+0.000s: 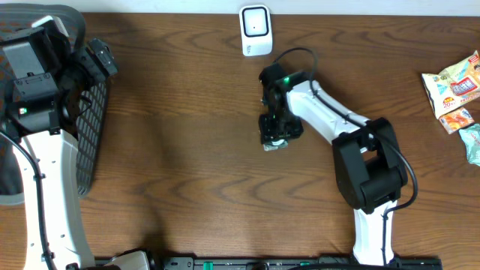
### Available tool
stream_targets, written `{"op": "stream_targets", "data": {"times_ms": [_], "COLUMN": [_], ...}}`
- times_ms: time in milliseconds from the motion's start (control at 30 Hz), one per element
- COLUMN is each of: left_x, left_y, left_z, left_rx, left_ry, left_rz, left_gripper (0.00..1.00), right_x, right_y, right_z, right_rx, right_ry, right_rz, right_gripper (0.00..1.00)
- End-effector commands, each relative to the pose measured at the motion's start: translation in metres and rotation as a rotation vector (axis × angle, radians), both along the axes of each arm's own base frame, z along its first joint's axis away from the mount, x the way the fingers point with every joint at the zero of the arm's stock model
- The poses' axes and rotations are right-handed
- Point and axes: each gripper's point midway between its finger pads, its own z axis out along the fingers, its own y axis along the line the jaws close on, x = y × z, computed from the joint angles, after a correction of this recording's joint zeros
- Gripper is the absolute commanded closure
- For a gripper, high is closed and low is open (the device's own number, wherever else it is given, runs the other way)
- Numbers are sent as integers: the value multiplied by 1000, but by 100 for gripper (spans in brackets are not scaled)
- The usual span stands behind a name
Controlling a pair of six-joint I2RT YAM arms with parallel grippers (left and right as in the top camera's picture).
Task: Scan the item barcode
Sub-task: 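Lift the Zam-Buk tin and rotate it with the right gripper, then hold the Zam-Buk tin up against the scanner face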
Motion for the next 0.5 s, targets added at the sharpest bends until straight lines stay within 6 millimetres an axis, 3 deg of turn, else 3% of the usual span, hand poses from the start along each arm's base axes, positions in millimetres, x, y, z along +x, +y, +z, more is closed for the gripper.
{"op": "stream_targets", "data": {"times_ms": [0,133,367,467], "left_x": [-2,-2,-2,-2], "left_y": [14,14,14,14], "left_z": [-8,-8,-8,-8], "left_rx": [21,21,21,21], "left_ry": [35,35,35,35], "left_rz": [55,55,55,55], "left_gripper": [2,2,2,2], "right_x": [11,18,29,33], "right_y": [37,44,44,40], "right_z": [41,69,142,159], "right_rx": [338,560,1012,1079], "right_ry": [74,144,370,476], "right_rz": [-62,-118,-286,-375], "right_gripper": [50,50,49,49]}}
